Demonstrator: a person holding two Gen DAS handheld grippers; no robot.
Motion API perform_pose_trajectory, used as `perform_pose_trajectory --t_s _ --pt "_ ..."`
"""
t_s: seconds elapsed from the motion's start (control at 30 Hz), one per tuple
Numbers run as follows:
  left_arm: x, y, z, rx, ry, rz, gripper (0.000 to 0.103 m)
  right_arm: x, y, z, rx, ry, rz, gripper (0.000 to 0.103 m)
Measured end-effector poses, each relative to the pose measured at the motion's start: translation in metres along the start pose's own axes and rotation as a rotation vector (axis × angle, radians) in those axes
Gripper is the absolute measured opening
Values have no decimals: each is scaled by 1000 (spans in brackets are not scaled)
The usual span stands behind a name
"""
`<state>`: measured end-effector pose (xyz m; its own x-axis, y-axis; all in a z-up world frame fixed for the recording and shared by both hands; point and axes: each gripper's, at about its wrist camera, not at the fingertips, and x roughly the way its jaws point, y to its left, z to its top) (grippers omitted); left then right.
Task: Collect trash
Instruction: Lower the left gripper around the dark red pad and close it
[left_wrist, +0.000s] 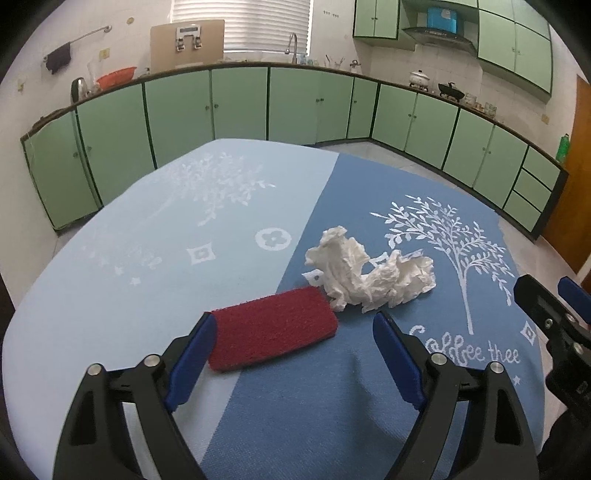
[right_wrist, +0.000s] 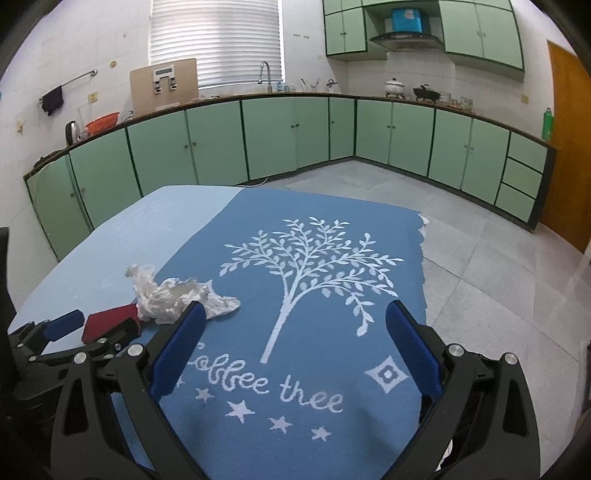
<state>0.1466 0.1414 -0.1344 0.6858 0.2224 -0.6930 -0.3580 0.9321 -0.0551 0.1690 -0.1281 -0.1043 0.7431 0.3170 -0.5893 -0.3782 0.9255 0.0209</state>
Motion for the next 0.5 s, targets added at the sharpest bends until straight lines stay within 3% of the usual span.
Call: perform_pose_trajectory --t_s 0.13,0.5 --pt "-1 5 -1 -13 -4 16 84 1 2 -2 -15 7 -1 95" --pt "20 15 -1 -60 77 64 85 7 4 -5 -13 25 13 95"
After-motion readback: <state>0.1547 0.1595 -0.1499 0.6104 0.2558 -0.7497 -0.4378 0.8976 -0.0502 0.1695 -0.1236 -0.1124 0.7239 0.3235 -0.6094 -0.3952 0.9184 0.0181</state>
